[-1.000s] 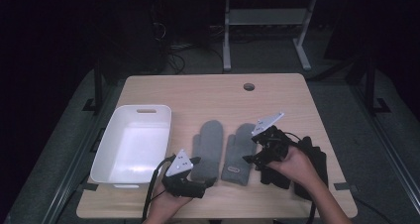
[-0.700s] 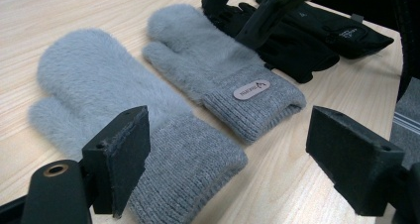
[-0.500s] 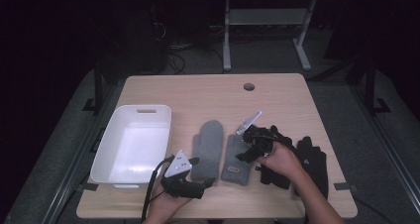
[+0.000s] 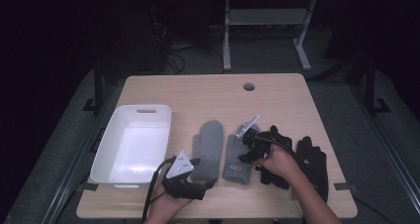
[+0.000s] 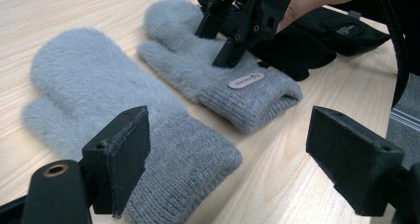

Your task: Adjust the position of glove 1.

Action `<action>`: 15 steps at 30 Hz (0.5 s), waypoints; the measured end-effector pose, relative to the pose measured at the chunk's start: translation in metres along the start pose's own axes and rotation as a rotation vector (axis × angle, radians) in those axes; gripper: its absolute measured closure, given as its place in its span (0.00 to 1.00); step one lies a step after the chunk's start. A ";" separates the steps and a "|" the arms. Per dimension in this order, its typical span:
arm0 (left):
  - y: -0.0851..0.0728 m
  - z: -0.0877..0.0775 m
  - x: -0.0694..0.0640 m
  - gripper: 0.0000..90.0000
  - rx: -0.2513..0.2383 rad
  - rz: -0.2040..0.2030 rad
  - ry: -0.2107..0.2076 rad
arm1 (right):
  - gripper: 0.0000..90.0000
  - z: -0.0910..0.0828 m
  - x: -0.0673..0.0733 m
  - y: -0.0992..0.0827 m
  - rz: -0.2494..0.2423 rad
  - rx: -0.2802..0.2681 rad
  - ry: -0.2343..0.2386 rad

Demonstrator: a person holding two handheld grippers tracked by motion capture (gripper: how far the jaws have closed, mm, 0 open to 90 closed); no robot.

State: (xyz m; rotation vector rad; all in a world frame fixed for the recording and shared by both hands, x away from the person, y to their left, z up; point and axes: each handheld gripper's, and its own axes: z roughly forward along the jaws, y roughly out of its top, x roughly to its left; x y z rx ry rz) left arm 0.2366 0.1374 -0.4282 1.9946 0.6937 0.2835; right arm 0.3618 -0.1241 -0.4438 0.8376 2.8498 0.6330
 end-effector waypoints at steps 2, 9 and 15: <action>0.000 -0.001 -0.001 0.19 -0.001 0.001 0.001 | 0.49 0.000 0.001 -0.001 0.007 0.005 0.001; 0.002 -0.001 -0.001 0.19 -0.005 -0.002 0.003 | 0.68 -0.002 0.003 -0.004 0.006 -0.004 0.014; 0.002 -0.004 0.000 0.19 -0.002 0.004 0.008 | 0.81 -0.003 0.006 -0.009 0.001 -0.044 0.006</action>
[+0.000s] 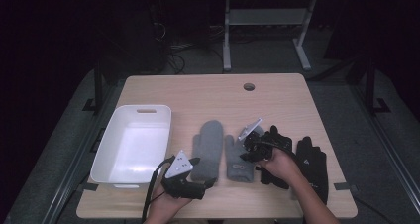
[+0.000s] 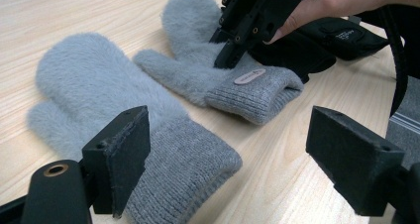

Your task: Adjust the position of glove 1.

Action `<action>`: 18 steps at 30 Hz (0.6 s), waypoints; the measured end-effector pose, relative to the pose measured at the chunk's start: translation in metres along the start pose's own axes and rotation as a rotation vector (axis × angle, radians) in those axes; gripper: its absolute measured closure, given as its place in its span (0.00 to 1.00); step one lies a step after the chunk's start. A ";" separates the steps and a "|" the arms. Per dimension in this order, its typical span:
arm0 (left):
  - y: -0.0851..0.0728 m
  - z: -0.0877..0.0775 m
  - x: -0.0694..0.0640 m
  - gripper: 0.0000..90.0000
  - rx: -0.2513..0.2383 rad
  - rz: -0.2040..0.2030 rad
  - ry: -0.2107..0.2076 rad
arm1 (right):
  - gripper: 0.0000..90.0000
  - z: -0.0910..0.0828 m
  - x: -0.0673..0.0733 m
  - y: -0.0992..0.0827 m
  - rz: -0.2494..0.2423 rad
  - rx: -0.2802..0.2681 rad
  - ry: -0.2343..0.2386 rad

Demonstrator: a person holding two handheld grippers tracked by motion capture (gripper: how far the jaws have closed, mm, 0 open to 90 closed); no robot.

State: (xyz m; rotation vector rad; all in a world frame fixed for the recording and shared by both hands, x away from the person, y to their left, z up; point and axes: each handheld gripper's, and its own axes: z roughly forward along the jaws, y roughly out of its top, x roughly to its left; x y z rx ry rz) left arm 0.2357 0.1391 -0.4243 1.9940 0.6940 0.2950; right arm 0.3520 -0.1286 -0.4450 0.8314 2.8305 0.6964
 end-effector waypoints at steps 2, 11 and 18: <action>0.000 -0.001 0.000 0.19 -0.002 -0.001 0.001 | 0.82 -0.001 0.000 -0.001 0.004 -0.004 0.000; 0.002 -0.003 0.001 0.19 -0.017 -0.012 -0.001 | 0.91 -0.011 -0.002 -0.002 0.044 -0.040 0.038; 0.003 -0.008 0.000 0.19 -0.028 -0.004 0.003 | 0.95 -0.024 0.008 0.004 0.002 -0.048 0.014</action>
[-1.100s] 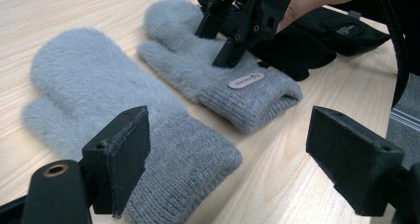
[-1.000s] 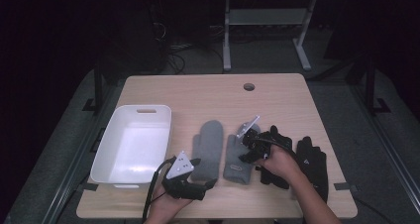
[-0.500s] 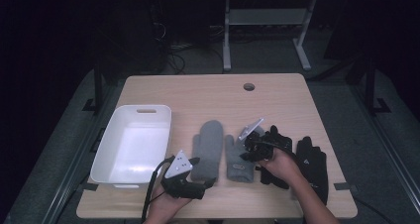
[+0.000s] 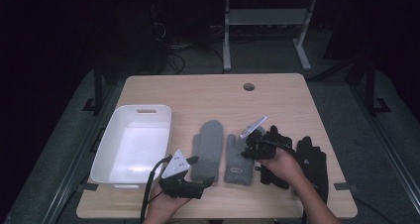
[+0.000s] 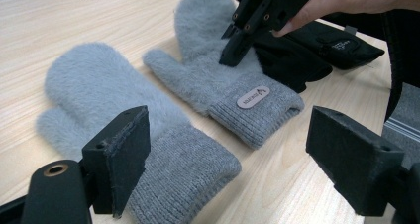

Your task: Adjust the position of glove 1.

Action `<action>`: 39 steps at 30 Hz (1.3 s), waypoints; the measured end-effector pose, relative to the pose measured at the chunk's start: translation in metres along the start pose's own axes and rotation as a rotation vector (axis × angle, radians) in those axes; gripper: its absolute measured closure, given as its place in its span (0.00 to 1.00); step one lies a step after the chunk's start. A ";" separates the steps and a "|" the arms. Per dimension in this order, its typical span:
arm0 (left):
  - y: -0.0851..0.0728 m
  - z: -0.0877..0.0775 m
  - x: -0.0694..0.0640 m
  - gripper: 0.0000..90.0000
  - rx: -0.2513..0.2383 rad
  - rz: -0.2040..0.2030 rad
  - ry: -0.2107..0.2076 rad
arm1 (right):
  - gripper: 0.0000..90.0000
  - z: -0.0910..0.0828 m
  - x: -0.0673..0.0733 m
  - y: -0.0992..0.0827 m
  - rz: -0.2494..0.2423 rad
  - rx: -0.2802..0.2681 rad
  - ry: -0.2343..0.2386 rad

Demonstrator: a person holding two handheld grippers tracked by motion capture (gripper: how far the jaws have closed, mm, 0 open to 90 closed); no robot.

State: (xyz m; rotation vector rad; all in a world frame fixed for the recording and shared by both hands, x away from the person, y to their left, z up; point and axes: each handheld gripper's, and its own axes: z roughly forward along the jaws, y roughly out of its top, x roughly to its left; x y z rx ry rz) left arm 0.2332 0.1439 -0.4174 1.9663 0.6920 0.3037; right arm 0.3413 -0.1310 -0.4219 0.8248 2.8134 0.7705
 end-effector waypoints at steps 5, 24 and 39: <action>0.001 -0.003 0.000 0.19 -0.014 -0.002 0.005 | 0.96 -0.018 0.004 0.011 -0.007 -0.039 -0.003; 0.005 -0.012 0.001 0.19 -0.037 -0.016 0.035 | 0.96 -0.023 0.018 0.081 -0.048 -0.141 0.146; 0.007 -0.014 0.008 0.19 -0.050 -0.059 0.045 | 0.96 0.010 0.015 0.098 -0.010 -0.121 0.252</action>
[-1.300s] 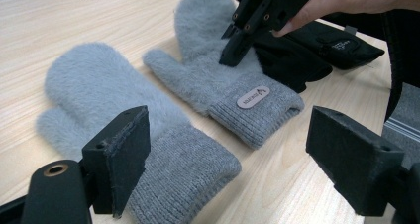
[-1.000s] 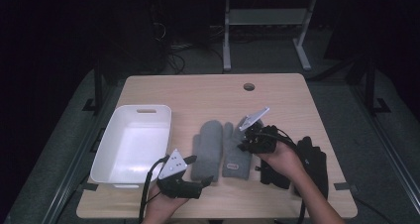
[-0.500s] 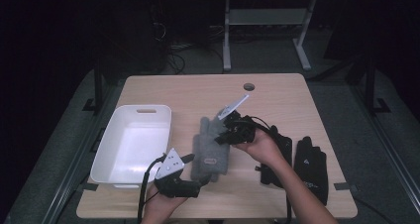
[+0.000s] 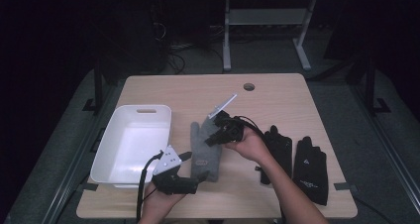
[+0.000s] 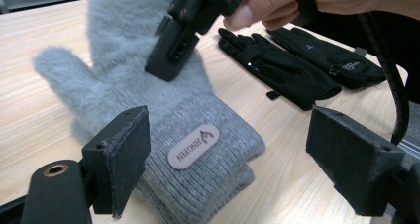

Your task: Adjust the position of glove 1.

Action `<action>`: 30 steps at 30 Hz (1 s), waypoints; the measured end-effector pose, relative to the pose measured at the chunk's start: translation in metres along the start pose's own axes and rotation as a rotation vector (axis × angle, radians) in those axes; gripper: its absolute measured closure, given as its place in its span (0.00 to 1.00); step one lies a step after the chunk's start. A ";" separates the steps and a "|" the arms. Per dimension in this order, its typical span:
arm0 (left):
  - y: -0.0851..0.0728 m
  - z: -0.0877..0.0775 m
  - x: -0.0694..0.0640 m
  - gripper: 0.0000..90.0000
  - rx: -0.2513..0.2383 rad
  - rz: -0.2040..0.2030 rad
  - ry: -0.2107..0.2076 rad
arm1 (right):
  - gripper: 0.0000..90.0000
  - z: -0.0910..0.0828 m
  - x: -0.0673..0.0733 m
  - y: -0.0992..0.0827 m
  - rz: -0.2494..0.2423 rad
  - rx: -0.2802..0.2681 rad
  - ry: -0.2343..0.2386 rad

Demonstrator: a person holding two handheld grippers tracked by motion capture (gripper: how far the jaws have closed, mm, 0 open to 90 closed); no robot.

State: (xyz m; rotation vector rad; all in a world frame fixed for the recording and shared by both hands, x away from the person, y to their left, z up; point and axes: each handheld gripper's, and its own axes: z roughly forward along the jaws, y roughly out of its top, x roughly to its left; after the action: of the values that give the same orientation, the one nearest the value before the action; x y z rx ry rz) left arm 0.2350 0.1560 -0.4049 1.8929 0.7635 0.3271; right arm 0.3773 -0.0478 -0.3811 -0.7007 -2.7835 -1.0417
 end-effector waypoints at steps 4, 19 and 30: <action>0.000 0.002 0.002 0.19 0.003 -0.006 0.004 | 0.96 0.003 -0.002 -0.001 0.009 0.007 0.004; -0.001 0.006 0.002 0.24 0.036 -0.008 0.005 | 0.66 0.020 -0.013 -0.009 0.049 0.020 -0.054; -0.001 0.008 0.002 0.26 0.050 -0.015 0.008 | 0.89 0.022 -0.010 -0.005 0.055 -0.040 -0.113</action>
State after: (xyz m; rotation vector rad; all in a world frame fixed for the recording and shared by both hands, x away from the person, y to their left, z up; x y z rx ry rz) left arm 0.2405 0.1513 -0.4094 1.9332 0.7972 0.3089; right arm 0.3850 -0.0410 -0.4035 -0.8627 -2.8264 -1.0827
